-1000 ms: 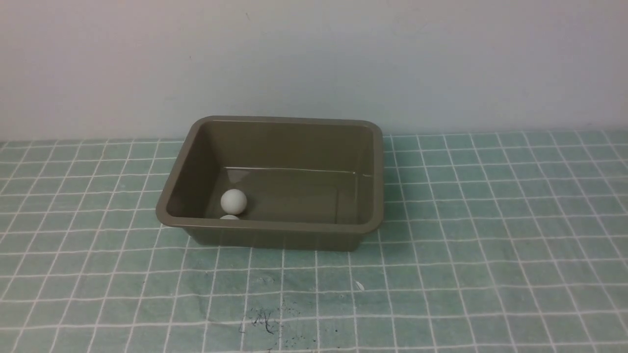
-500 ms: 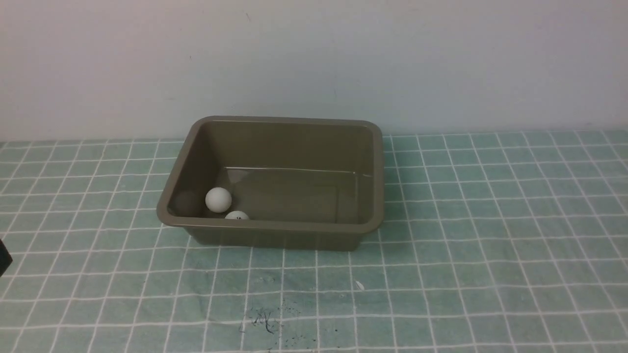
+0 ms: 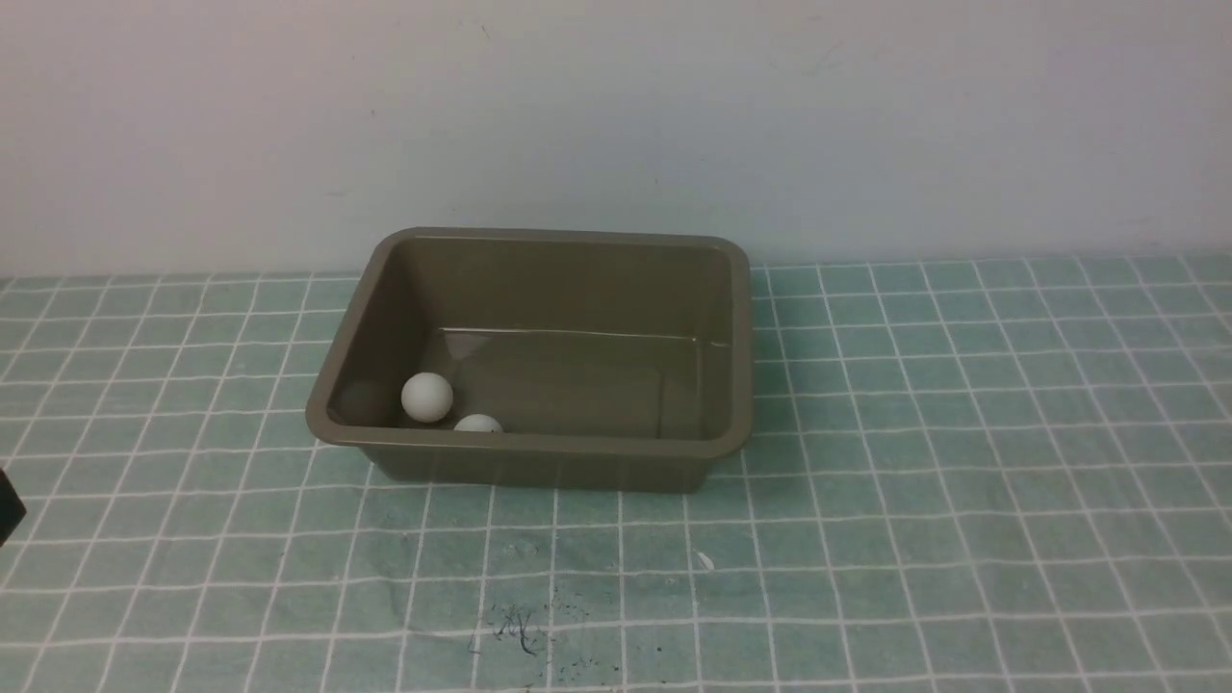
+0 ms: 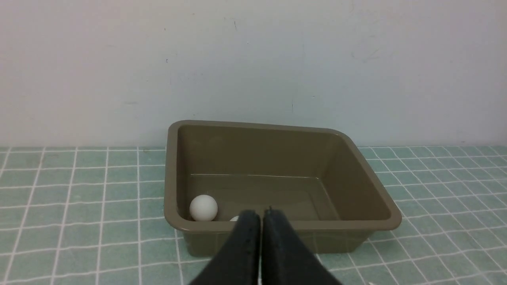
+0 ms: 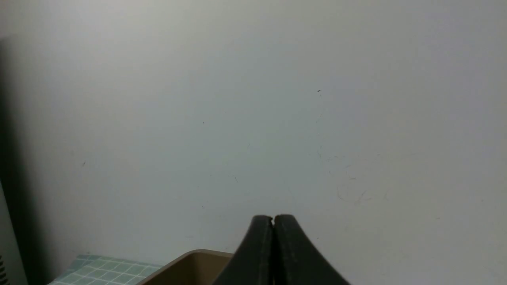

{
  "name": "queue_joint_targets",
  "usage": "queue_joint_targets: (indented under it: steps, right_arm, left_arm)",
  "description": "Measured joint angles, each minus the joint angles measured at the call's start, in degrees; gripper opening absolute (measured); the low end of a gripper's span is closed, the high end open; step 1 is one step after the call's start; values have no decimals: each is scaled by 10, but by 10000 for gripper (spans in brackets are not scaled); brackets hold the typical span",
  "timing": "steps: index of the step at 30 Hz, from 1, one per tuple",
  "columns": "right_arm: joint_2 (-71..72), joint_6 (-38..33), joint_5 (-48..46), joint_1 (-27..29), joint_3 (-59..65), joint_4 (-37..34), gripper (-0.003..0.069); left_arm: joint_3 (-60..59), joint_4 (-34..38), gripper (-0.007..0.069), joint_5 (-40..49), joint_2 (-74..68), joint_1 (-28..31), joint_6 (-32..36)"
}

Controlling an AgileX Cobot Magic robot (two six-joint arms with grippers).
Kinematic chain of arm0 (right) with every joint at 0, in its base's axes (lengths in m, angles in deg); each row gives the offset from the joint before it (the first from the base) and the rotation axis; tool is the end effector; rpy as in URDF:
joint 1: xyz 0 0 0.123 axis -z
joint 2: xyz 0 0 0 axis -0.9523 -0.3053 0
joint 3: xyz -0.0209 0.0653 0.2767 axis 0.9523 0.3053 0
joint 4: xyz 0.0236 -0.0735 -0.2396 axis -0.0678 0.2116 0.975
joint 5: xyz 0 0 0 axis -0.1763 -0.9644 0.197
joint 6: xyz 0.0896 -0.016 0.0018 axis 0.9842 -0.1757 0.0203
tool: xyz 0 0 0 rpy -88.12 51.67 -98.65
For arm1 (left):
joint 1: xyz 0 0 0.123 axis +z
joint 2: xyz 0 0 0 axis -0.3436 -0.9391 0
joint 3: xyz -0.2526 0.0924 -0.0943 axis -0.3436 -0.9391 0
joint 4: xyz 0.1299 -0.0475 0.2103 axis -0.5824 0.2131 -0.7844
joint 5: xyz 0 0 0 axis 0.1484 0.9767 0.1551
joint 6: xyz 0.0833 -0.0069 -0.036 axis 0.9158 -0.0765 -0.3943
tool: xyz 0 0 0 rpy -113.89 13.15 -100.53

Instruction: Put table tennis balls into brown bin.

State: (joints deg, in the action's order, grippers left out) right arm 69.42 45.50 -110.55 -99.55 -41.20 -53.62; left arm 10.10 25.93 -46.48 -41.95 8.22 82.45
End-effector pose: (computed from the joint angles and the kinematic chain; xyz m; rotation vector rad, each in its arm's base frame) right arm 0.0061 -0.0035 0.3258 -0.1560 1.4357 0.4970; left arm 0.0517 -0.0200 0.3235 0.0570 1.7484 -0.4025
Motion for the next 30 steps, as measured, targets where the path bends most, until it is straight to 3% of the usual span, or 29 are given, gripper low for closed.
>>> queue_joint_targets:
  steps: [6, 9, 15, 30]
  right_arm:
    - [0, 0, 0, 0, 0, 0, -13]
    - [0, 0, 0, 0, 0, 0, -13]
    - [0, 0, 0, 0, 0, 0, -13]
    - [0, 0, -4, 0, 1, -1, -13]
  left_arm:
    - [-38, -56, -5, -15, 24, 7, 39]
    - [-122, -97, -5, -35, 75, 44, 47]
    - [-299, -109, -5, -71, 151, 103, 50]
    - [-309, -114, -5, -74, 154, 107, 49]
